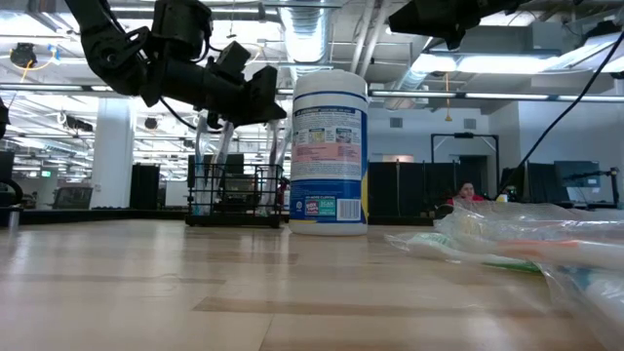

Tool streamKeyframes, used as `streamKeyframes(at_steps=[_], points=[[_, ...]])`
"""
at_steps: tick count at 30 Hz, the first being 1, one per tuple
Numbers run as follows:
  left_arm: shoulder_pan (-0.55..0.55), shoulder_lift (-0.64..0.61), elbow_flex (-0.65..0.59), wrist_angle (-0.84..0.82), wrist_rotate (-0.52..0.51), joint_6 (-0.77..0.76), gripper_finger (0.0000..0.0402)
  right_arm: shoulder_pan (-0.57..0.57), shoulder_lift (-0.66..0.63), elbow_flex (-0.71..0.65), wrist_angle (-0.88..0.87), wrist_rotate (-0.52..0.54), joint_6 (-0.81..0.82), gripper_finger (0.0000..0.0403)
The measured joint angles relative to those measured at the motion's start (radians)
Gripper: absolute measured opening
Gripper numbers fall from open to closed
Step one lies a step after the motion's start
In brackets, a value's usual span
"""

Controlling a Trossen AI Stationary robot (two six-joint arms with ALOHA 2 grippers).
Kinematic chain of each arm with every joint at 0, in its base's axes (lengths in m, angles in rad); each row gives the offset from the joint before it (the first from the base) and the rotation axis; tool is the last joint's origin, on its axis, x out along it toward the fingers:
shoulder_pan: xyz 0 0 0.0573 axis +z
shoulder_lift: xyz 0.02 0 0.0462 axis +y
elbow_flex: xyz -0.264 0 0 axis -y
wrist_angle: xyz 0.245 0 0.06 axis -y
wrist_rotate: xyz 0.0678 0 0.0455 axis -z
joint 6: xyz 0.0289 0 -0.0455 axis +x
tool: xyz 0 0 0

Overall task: Pick & Place toothbrushing station
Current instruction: Put the purple toothbrush into the mesh organizer

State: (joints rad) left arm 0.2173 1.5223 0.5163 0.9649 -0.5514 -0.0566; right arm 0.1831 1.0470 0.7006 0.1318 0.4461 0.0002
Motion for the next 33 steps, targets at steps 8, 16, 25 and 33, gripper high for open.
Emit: streamKeyframes(at_steps=[8, 16, 25, 33], points=[[0.0, 0.0, 0.0, -0.002, -0.002, 0.0, 0.0087, 0.0, 0.0, 0.0, 0.0, 0.0, 0.0, 0.0062], [0.0, 0.0, 0.0, -0.005, -0.002, 0.0, 0.0087, 0.0, 0.0, 0.0, -0.001, 0.0, 0.0, 0.0062], [0.0, 0.0, 0.0, -0.005, -0.002, 0.0, 0.0087, 0.0, 0.0, 0.0, -0.008, 0.0, 0.0, 0.0062], [0.0, 0.0, 0.0, -0.006, 0.013, -0.001, 0.0122, 0.0, 0.0, 0.0, -0.008, 0.0, 0.0, 0.0062]])
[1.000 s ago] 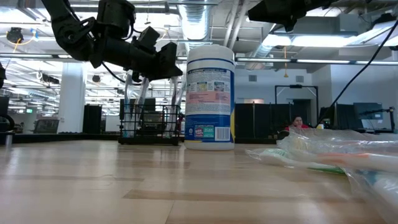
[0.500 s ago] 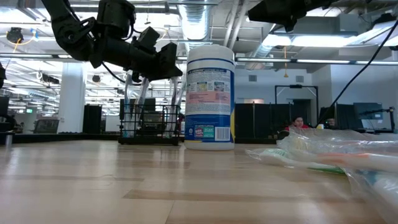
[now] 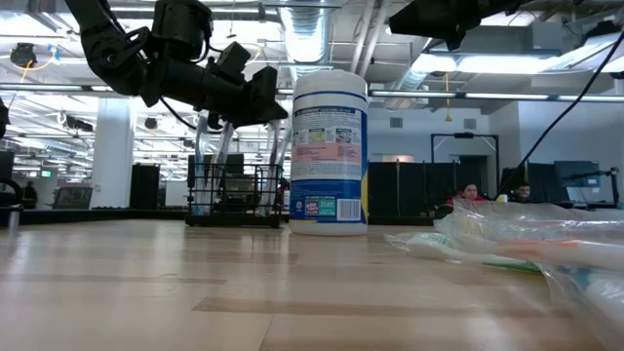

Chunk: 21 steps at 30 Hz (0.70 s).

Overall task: Pick & Place toothbrushing station
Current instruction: Put the purple toothbrush into the mesh organizer, then put the top blue toothbrush into the mesh organizer

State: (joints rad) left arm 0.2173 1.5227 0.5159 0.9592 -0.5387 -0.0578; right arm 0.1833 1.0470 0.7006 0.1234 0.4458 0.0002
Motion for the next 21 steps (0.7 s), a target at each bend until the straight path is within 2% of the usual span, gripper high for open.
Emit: streamKeyframes(at_steps=[5, 10, 21], points=[[0.0, 0.0, 0.0, 0.0, 0.004, 0.0, 0.0143, 0.0, 0.0, 0.0, 0.0, 0.0, 0.0, 0.0062], [0.0, -0.001, 0.0, 0.005, -0.013, 0.0, 0.0143, 0.0, 0.0, 0.0, 0.0, 0.0, 0.0, 0.0062], [-0.021, -0.125, 0.0, -0.003, -0.014, 0.001, 0.0136, 0.0, 0.0, 0.0, -0.02, 0.0, 0.013, 0.0062]])
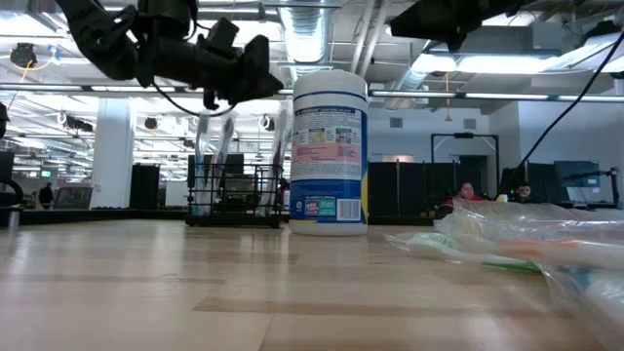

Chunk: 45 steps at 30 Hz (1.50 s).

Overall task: Pick & Place toothbrushing station
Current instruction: Put the top blue toothbrush into the mesh organizer

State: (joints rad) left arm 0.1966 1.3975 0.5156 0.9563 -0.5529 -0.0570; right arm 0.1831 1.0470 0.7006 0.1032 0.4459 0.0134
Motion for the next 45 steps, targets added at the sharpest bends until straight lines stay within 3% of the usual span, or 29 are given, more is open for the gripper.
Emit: streamKeyframes(at_steps=[8, 20, 27, 45], points=[[-0.053, -0.032, 0.0, -0.038, 0.0, 0.0, 0.0134, 0.0, 0.0, 0.0, -0.084, 0.0, 0.119, 0.0062], [-0.104, -0.032, 0.0, -0.04, 0.0, 0.0, 0.0133, 0.0, 0.0, 0.0, -0.37, -0.004, 0.41, 0.0062], [-0.136, -0.031, 0.0, -0.04, 0.0, 0.0, 0.0133, -0.004, 0.004, 0.0, -0.462, -0.065, 0.547, 0.0062], [-0.163, -0.031, 0.0, -0.038, 0.009, 0.0, 0.0131, -0.093, 0.196, 0.0, -0.573, -0.202, 0.737, 0.0062]])
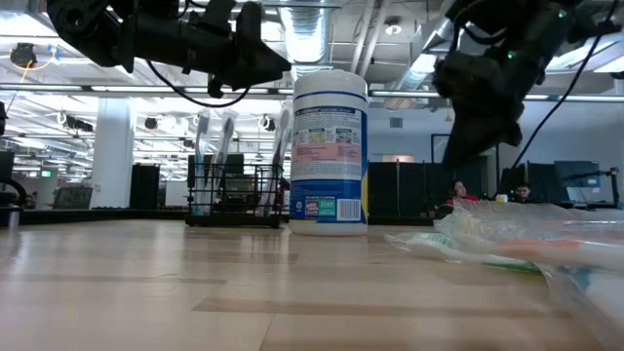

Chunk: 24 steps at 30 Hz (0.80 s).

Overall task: Pick & Place toothbrushing station
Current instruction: Put the top blue toothbrush into the mesh organizer

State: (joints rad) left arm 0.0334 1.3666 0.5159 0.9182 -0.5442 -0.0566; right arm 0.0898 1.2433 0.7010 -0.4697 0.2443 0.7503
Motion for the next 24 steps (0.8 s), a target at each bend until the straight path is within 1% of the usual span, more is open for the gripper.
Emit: streamKeyframes(at_steps=[6, 10, 14, 17, 20, 24], points=[[0.0, -0.004, 0.0, 0.005, 0.0, 0.0, 0.0132, -0.006, 0.023, -0.003, -0.037, -0.038, 0.049, 0.0062], [0.0, -0.01, 0.001, 0.007, 0.0, 0.0, 0.013, -0.008, 0.022, -0.018, -0.05, -0.039, 0.087, 0.0062], [0.0, -0.018, 0.002, 0.004, 0.0, 0.0, 0.0127, -0.008, 0.022, -0.019, -0.091, -0.038, 0.101, 0.0062], [0.0, -0.019, 0.002, 0.004, 0.012, 0.0, 0.0127, -0.008, 0.022, -0.019, -0.084, -0.038, 0.1, 0.0063], [0.0, -0.019, 0.002, 0.006, 0.021, 0.0, 0.0127, -0.008, 0.022, -0.019, -0.084, -0.038, 0.1, 0.0074], [0.0, -0.019, 0.002, 0.004, 0.021, 0.0, 0.0124, -0.008, 0.043, -0.018, -0.076, -0.039, 0.105, 0.0106]])
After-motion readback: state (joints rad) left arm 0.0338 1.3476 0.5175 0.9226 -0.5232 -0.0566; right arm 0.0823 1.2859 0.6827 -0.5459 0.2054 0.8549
